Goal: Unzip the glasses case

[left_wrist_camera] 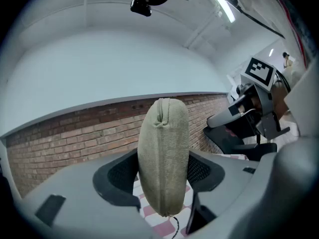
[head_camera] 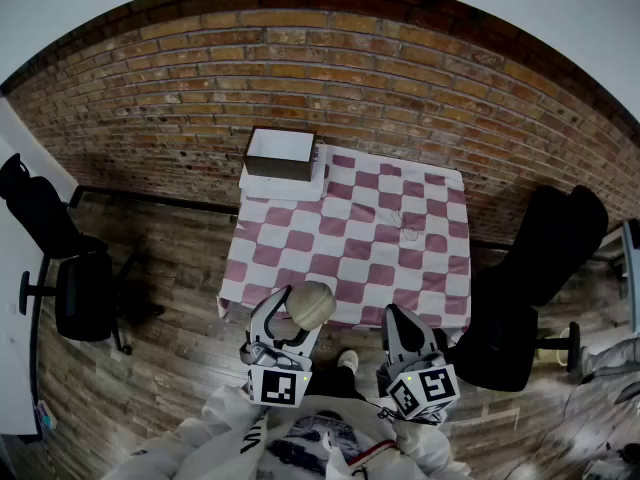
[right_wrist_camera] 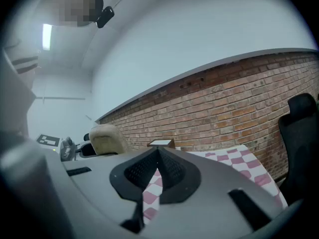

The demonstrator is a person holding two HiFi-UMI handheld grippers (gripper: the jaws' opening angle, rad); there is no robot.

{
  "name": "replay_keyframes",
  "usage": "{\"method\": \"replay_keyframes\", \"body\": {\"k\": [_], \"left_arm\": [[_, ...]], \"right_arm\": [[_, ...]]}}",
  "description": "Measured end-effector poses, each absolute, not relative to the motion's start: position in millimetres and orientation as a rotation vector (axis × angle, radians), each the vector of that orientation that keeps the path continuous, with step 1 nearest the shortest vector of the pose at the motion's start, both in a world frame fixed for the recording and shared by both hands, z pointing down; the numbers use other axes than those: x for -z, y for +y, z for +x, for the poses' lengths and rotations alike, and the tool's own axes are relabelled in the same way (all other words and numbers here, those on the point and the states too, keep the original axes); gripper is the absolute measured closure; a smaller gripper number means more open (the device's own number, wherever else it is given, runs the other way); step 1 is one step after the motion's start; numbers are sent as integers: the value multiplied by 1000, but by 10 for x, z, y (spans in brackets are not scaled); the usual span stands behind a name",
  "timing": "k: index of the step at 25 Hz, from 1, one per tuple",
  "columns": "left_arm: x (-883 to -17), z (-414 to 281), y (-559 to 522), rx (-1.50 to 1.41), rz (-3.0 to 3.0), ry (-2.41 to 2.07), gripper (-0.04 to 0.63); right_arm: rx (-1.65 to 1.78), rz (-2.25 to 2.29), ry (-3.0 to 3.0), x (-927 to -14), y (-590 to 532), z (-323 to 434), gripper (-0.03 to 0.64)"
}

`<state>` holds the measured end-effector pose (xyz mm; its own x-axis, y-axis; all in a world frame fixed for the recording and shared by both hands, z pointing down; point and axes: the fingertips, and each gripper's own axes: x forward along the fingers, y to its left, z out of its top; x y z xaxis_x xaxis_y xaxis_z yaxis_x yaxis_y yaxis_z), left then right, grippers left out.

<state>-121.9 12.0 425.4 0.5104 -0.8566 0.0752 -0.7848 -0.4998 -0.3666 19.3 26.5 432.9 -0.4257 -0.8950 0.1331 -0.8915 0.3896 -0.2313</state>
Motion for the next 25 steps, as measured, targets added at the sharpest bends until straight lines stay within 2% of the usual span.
{"method": "replay_keyframes", "body": {"k": [25], "left_arm": [[-3953,185,-550,316,-2312,1452,319]], "right_arm": [[342,-1480,2656,-4168,-464,1465,603]]}}
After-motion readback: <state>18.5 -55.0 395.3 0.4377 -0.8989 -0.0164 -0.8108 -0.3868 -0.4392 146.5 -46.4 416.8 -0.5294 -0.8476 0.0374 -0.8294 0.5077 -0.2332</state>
